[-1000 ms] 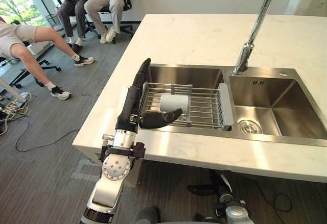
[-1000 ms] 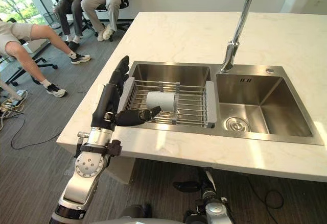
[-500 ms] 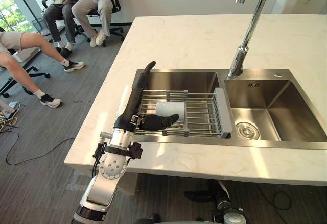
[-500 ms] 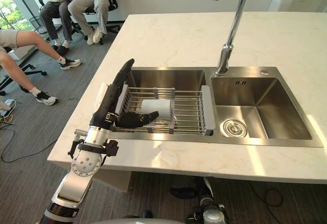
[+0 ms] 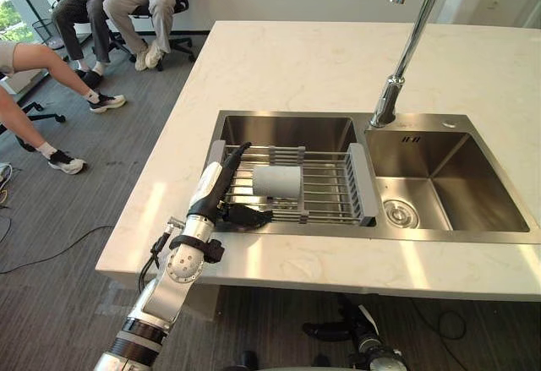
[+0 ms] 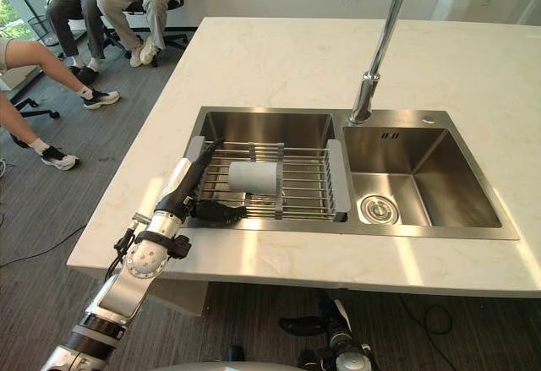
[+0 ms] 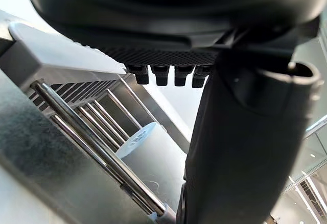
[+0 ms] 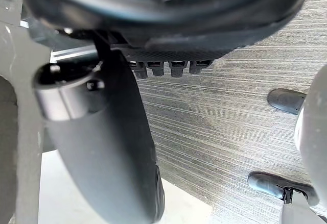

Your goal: Walk over to the sink, pick up the cup, carry it to the dishwasher, place the cup inside the dishwasher, then close the dishwasher door

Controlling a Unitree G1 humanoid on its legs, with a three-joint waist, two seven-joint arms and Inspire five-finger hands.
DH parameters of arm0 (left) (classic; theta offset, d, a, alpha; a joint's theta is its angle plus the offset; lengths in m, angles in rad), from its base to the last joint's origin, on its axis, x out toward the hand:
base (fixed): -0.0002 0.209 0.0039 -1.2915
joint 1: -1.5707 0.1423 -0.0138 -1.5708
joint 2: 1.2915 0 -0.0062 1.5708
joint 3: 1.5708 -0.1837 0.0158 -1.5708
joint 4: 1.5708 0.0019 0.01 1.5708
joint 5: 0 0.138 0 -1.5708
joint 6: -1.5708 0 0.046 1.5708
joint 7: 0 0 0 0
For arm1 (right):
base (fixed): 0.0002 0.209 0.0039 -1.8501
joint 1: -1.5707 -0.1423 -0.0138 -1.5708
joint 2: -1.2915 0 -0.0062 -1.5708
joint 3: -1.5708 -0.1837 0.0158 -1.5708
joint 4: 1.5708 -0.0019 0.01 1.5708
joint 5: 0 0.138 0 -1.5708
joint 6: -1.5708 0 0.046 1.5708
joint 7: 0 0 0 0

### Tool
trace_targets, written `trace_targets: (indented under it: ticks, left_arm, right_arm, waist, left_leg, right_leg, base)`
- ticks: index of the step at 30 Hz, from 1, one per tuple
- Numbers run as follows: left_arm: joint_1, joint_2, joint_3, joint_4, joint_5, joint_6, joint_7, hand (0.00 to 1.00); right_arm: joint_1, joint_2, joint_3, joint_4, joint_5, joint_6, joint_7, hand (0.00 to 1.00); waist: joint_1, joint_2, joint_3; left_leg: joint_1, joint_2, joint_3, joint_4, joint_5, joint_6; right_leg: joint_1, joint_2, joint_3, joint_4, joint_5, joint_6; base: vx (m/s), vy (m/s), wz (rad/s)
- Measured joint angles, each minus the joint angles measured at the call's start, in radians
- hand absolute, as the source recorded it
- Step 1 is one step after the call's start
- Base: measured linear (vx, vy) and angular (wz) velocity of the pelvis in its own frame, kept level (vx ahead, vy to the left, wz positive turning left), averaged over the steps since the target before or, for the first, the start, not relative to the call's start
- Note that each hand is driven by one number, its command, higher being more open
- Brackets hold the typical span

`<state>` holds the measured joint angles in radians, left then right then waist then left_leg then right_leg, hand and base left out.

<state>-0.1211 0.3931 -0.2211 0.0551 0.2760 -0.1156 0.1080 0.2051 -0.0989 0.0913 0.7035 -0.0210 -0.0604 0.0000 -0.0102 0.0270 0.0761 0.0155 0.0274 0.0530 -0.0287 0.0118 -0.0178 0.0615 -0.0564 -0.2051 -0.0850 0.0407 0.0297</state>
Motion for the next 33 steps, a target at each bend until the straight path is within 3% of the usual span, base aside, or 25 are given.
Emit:
trace_targets:
  ticks: [33]
  left_arm:
    - [-0.084, 0.036, 0.019, 0.076, 0.041, 0.014, 0.023, 1.0]
  right_arm:
    - [0.012, 0.007, -0.007, 0.0, -0.002, 0.0, -0.002, 1.0]
  waist:
    - [-0.012, -0.011, 0.004]
  left_leg:
    - [-0.005, -0.006, 0.022, -0.003, 0.002, 0.003]
  right_leg:
    - [-0.024, -0.007, 0.035, -0.001, 0.015, 0.007]
  base:
    - [-0.01, 0.003, -0.03]
